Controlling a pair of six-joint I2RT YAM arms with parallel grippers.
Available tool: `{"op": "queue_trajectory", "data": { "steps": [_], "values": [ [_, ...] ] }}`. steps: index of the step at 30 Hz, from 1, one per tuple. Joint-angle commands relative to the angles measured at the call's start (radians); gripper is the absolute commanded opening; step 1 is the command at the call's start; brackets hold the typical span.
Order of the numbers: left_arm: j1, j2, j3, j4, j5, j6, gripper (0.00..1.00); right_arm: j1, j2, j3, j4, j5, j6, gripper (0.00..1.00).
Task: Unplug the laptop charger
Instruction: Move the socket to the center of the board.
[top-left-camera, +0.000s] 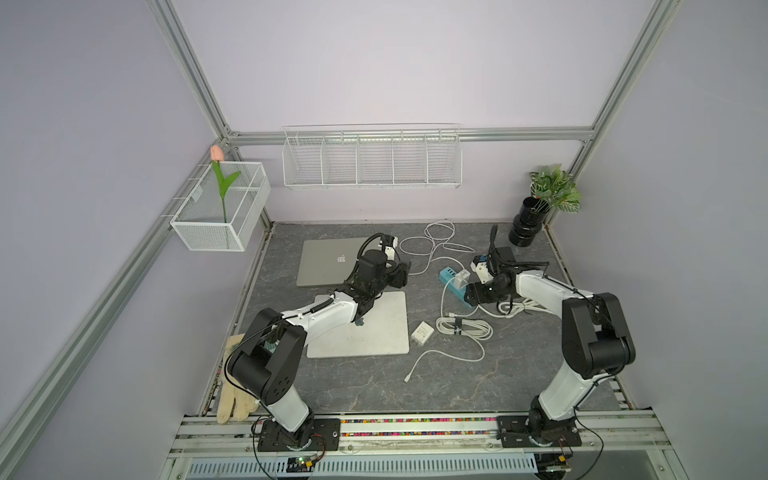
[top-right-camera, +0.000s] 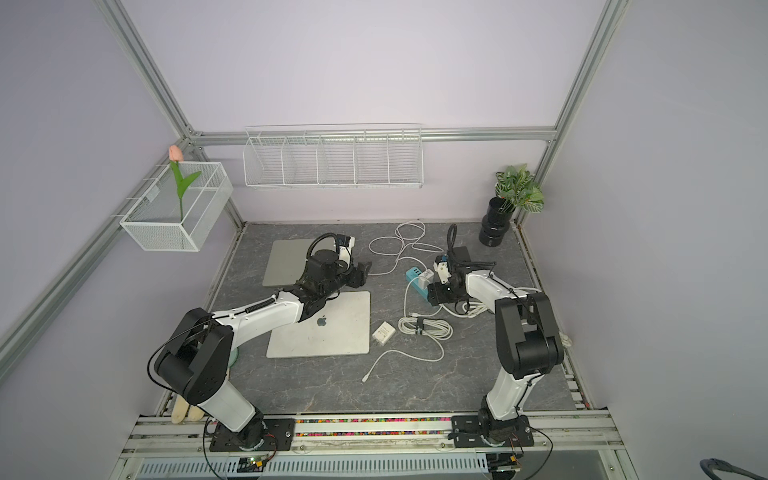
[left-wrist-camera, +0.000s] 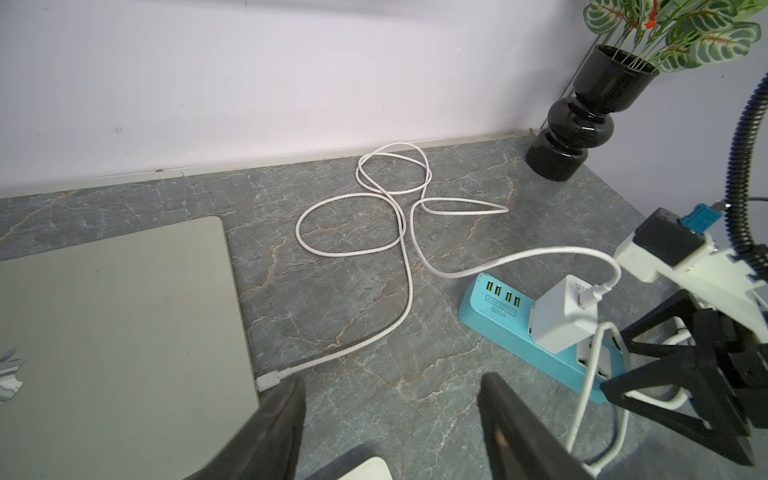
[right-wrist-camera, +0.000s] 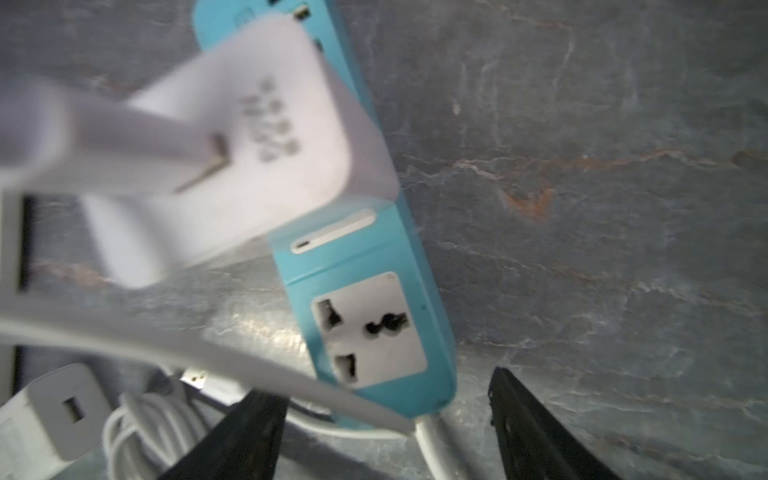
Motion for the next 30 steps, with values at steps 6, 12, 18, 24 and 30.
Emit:
{"op": "queue_trajectory", "data": {
  "steps": [6, 12, 18, 24, 30],
  "values": [
    [-0.001, 0.021, -0.010, 0.019, 0.008, 0.011, 0.69, 0.033, 0.087, 0.095, -0.079, 0.345, 0.099, 0.79],
    [-0.001, 0.039, 0.003, 0.027, 0.004, 0.000, 0.69, 0.013, 0.170, 0.207, -0.101, 0.392, 0.134, 0.79],
    [-0.001, 0.040, 0.006, 0.035, -0.019, -0.015, 0.70, -0.018, 0.222, 0.340, -0.144, 0.392, 0.100, 0.79],
    [0.013, 0.011, 0.004, 0.002, -0.100, -0.039, 0.70, 0.000, 0.052, 0.274, -0.166, 0.316, 0.106, 0.80],
    [0.135, 0.032, 0.125, -0.193, -0.119, -0.158, 0.72, 0.039, -0.175, 0.232, -0.190, 0.206, 0.105, 0.78]
  ]
}}
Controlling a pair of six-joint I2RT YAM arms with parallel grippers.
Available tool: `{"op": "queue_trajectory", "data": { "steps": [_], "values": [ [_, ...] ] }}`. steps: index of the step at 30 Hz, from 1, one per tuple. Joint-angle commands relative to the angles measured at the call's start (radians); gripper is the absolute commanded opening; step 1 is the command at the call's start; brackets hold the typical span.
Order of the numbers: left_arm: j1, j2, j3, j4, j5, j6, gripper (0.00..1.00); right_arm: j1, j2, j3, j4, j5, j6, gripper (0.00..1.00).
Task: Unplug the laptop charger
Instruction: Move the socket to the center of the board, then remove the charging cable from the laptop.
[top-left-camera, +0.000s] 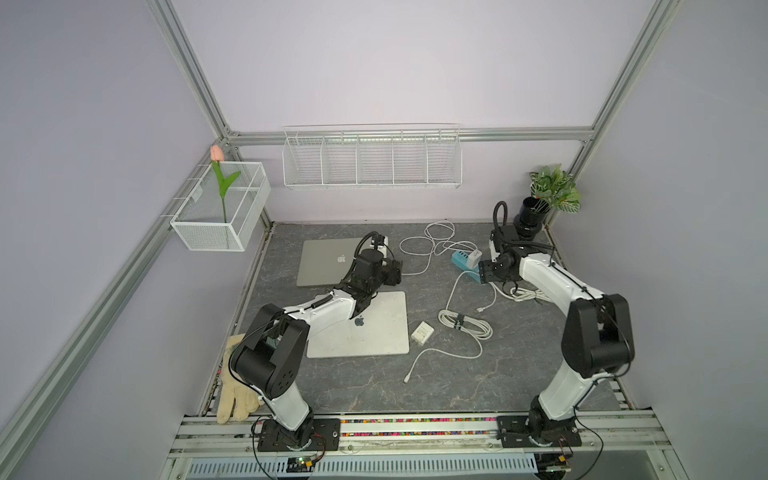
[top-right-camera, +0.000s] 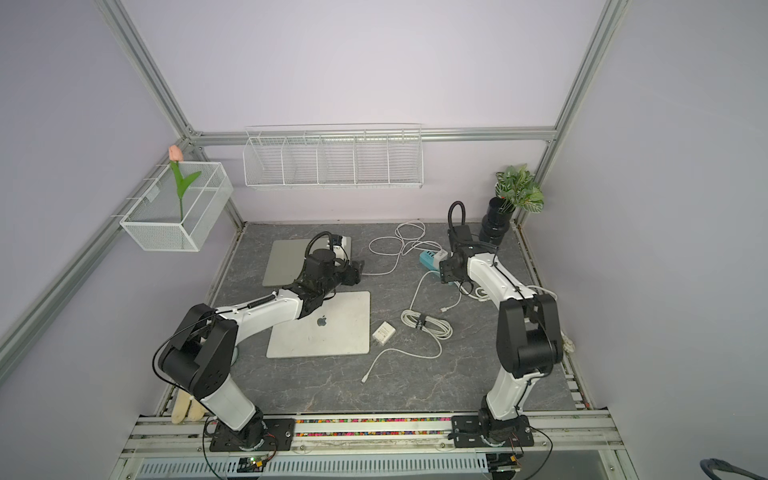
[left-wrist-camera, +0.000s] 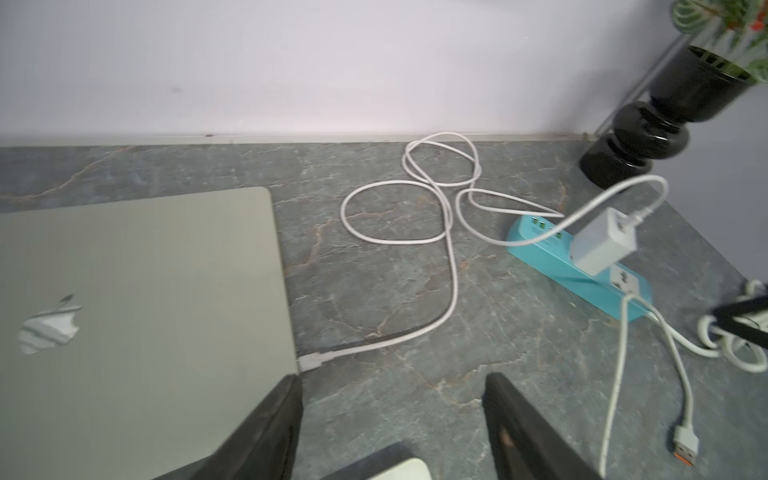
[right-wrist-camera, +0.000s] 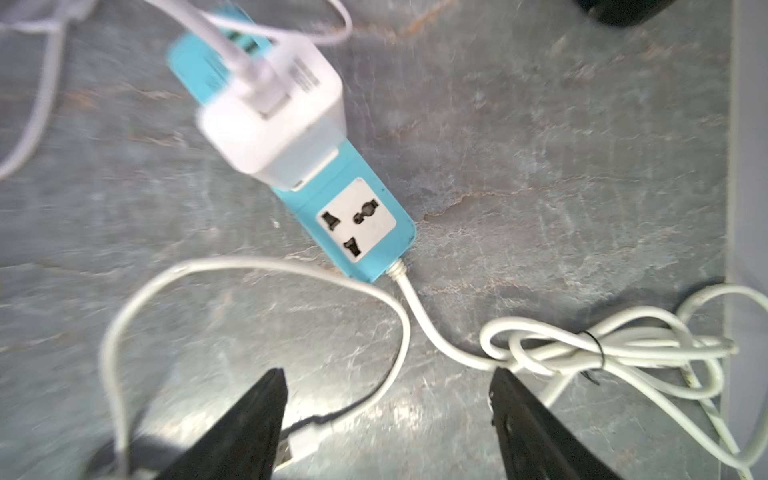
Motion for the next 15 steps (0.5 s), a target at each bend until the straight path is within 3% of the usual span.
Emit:
{"op": "queue_trajectory", "data": {
  "steps": [1, 5, 10, 14, 15],
  "values": [
    [0.057, 0.025, 0.148, -0.195, -0.068, -0.068, 0.73, 0.050, -0.105, -0.010, 0.012, -0.144, -0.022, 0.78],
    [0.117, 0.116, 0.299, -0.394, -0.072, -0.088, 0.74, 0.175, -0.082, 0.036, 0.129, -0.295, -0.221, 0.76],
    [0.252, 0.202, 0.398, -0.518, 0.004, -0.143, 0.79, 0.216, 0.197, 0.306, 0.035, -0.577, -0.474, 0.74],
    [0.308, 0.282, 0.516, -0.653, -0.023, -0.099, 0.80, 0.270, 0.473, 0.639, -0.162, -0.501, -0.638, 0.73],
    [0.312, 0.297, 0.544, -0.681, -0.032, -0.092, 0.86, 0.280, 0.536, 0.718, -0.199, -0.481, -0.670, 0.73]
  ]
}}
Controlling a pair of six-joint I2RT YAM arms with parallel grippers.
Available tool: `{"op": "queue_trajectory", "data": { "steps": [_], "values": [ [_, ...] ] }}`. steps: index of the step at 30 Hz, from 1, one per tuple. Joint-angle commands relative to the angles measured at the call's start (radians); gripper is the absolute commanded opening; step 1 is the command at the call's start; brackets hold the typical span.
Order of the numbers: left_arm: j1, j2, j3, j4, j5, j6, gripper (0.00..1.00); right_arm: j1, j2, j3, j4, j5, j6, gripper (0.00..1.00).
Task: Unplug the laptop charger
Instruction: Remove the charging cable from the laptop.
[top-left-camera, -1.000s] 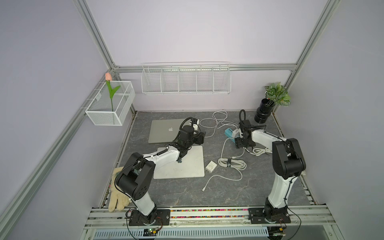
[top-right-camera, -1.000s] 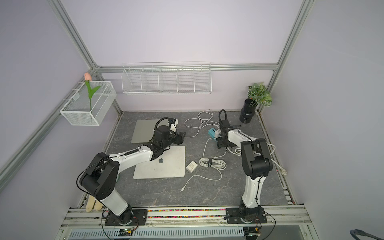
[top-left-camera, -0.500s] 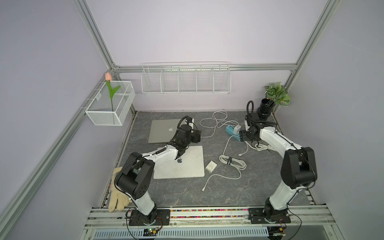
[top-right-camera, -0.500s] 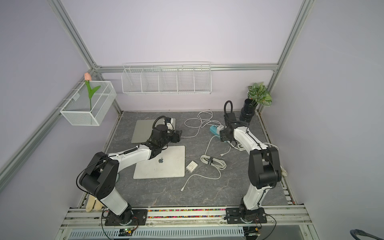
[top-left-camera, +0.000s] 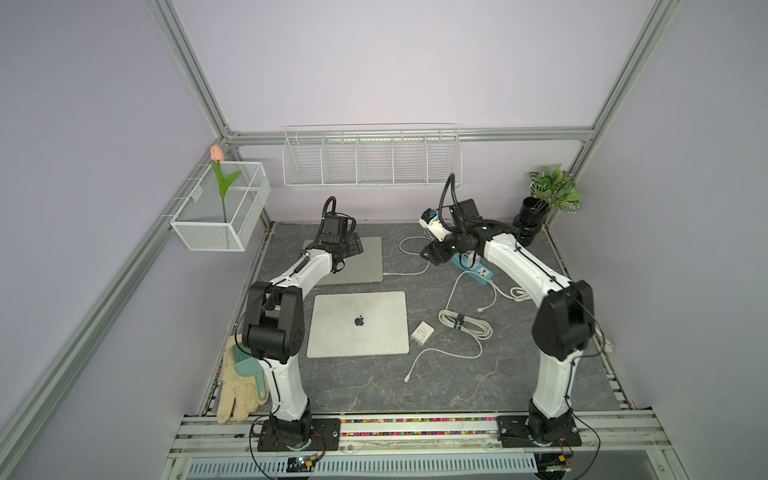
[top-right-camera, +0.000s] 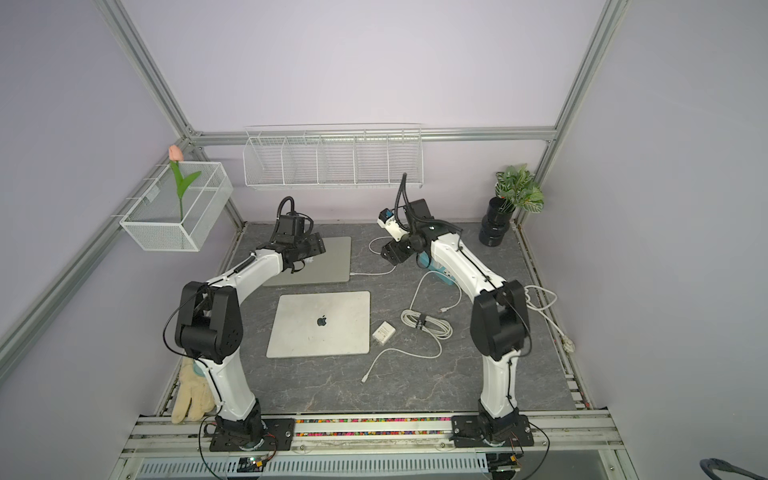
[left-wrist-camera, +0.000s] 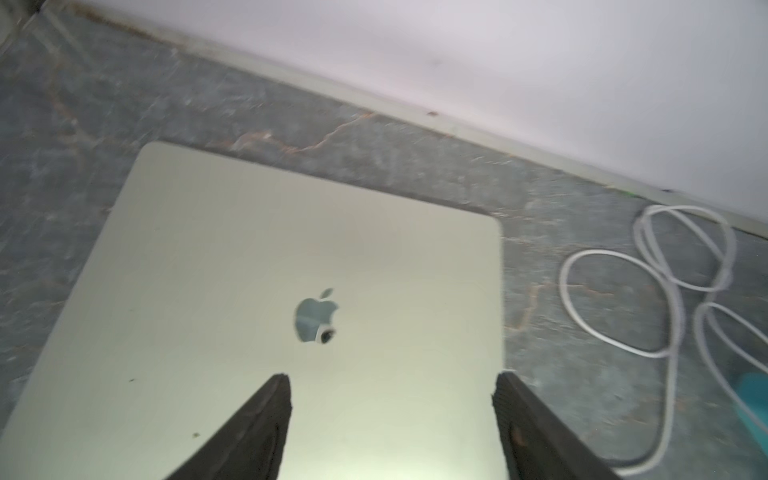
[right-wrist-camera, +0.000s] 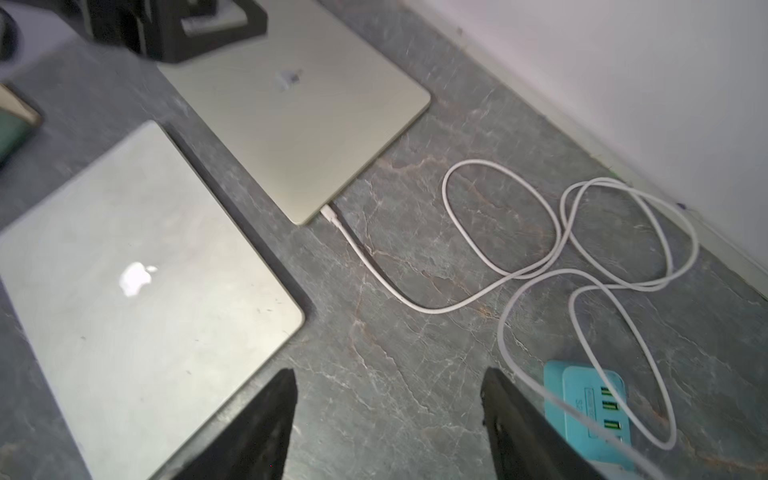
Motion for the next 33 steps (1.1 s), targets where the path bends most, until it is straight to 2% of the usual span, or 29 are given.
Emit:
{"op": "queue_trajectory", "data": {
  "steps": [1, 3, 4, 7, 10, 18, 29, 32, 33],
  "values": [
    [0.008, 0.045, 0.100, -0.183, -0.002, 0.034, 0.89, 0.042, 0.153, 0.188, -0.190, -0.013, -0.225, 0.73],
    [0.003, 0.088, 0.173, -0.264, 0.030, 0.058, 0.89, 0.054, 0.230, 0.277, -0.190, 0.010, -0.268, 0.73],
    [-0.006, 0.106, 0.193, -0.289, 0.037, 0.062, 0.92, 0.058, 0.278, 0.333, -0.208, 0.014, -0.294, 0.73],
    [-0.055, 0.119, 0.196, -0.302, 0.020, 0.066, 0.94, 0.063, 0.409, 0.523, -0.289, 0.000, -0.353, 0.73],
    [-0.090, 0.127, 0.193, -0.298, 0.020, 0.063, 0.94, 0.065, 0.500, 0.643, -0.363, 0.000, -0.396, 0.73],
    [-0.160, 0.144, 0.171, -0.290, 0.050, 0.045, 0.94, 0.068, 0.554, 0.627, -0.334, 0.000, -0.460, 0.70],
    [-0.160, 0.168, 0.125, -0.261, 0.063, 0.015, 0.93, 0.070, 0.625, 0.630, -0.266, 0.002, -0.488, 0.64],
    [-0.161, 0.180, 0.124, -0.258, 0.051, 0.012, 0.93, 0.069, 0.638, 0.629, -0.278, -0.009, -0.528, 0.50],
    [-0.161, 0.187, 0.127, -0.259, 0.055, 0.012, 0.93, 0.066, 0.639, 0.628, -0.283, -0.021, -0.550, 0.39]
  ]
}}
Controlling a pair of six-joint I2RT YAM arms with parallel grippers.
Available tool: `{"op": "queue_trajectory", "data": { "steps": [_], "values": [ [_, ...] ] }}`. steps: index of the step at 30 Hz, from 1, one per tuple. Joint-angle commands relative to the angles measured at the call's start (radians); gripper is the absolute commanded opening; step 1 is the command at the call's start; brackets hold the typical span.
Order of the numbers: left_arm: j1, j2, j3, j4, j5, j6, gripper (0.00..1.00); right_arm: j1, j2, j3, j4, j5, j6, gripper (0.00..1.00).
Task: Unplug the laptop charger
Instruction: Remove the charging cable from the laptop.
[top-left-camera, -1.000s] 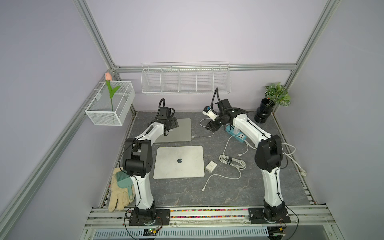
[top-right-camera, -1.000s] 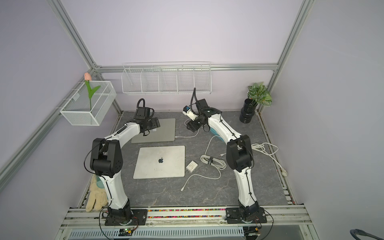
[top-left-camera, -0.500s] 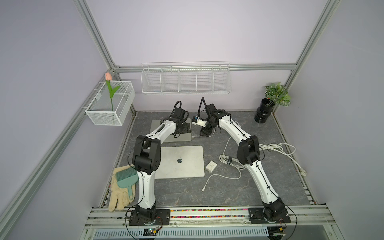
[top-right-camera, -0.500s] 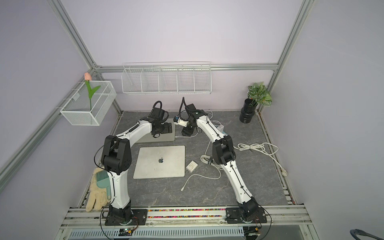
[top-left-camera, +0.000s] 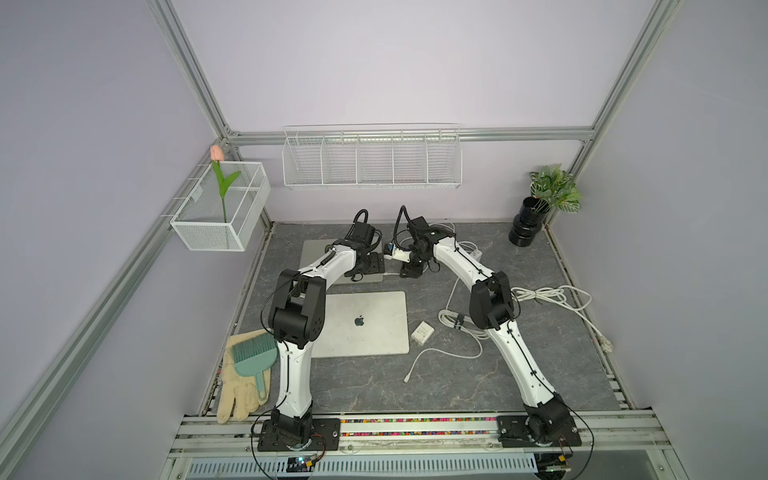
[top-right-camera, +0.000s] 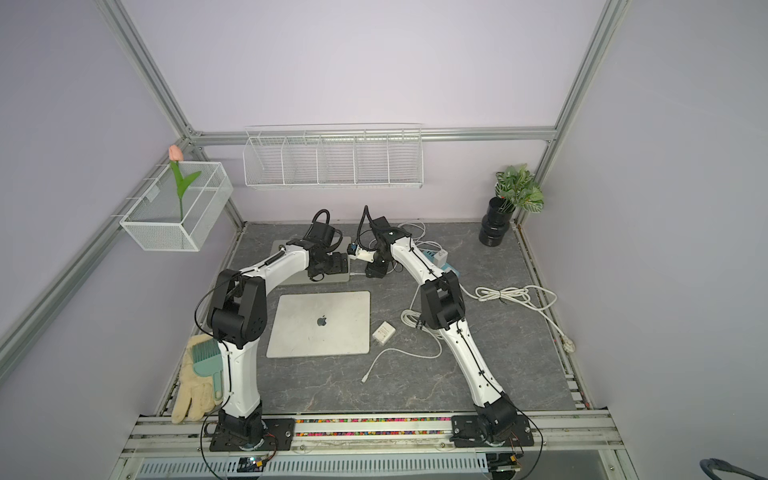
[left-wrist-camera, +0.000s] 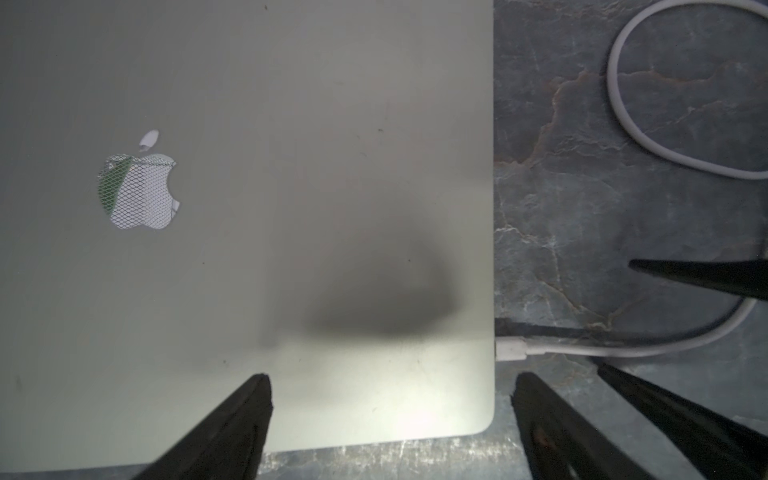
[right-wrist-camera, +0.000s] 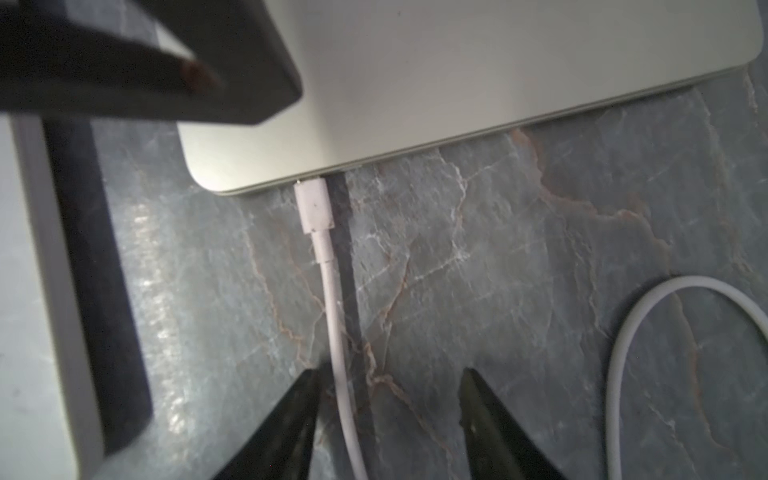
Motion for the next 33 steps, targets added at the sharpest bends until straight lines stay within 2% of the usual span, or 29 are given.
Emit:
{"op": "queue_trajectory", "data": {
  "steps": [1, 4, 10, 14, 27, 33],
  "values": [
    [-0.001, 0.038, 0.001, 0.009, 0.002, -0.018, 0.93, -0.003, 0.033, 0.010, -0.015, -0.033, -0.076, 0.30],
    [-0.014, 0.054, 0.011, 0.006, -0.011, -0.018, 0.93, -0.011, 0.035, 0.021, -0.019, -0.052, -0.066, 0.19],
    [-0.033, 0.109, 0.064, -0.028, -0.052, -0.017, 0.94, -0.047, -0.006, -0.012, -0.005, -0.167, -0.046, 0.11],
    [-0.040, 0.130, 0.075, -0.015, -0.034, -0.024, 0.94, -0.061, -0.054, -0.076, 0.009, -0.213, -0.060, 0.09],
    [-0.041, 0.191, 0.081, -0.023, -0.059, -0.034, 0.93, -0.101, -0.211, -0.358, 0.123, -0.186, -0.051, 0.07],
    [-0.042, 0.121, 0.023, 0.021, -0.075, -0.038, 0.93, -0.106, -0.294, -0.447, 0.171, -0.197, 0.003, 0.09]
  ]
}}
